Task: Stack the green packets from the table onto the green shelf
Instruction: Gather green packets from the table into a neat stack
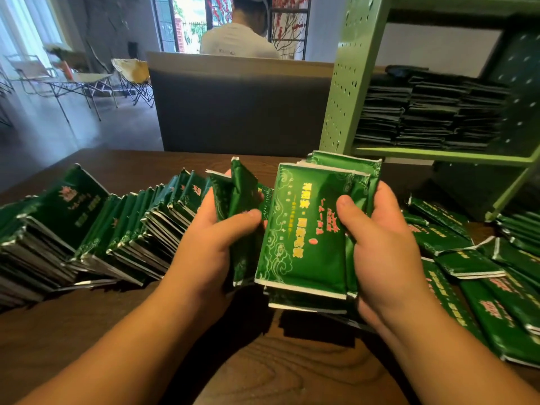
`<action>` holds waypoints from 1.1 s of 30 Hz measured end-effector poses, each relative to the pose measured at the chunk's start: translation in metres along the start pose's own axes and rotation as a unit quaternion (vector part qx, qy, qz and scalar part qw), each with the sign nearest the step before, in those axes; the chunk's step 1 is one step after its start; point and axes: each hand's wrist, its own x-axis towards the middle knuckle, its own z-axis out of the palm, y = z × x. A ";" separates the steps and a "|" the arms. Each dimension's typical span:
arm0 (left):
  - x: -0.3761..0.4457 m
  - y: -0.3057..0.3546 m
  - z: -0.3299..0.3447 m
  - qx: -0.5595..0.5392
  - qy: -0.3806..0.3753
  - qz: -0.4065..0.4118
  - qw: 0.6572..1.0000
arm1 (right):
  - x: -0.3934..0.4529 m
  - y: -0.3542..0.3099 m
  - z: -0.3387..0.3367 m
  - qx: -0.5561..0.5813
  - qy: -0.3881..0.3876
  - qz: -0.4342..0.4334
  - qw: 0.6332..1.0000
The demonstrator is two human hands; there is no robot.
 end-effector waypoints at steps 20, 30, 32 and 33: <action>-0.005 0.004 0.000 -0.022 -0.051 -0.045 0.997 | 0.000 -0.008 0.003 -0.120 0.049 -0.078 0.989; -0.009 0.010 0.003 0.085 -0.005 0.046 0.995 | 0.005 -0.009 -0.008 -0.203 0.089 -0.153 0.963; -0.011 0.008 0.004 0.163 0.008 0.100 0.981 | 0.004 -0.010 -0.007 -0.212 0.088 -0.160 0.960; -0.013 0.006 0.005 0.204 0.011 0.127 0.971 | 0.003 -0.010 -0.006 -0.213 0.090 -0.162 0.959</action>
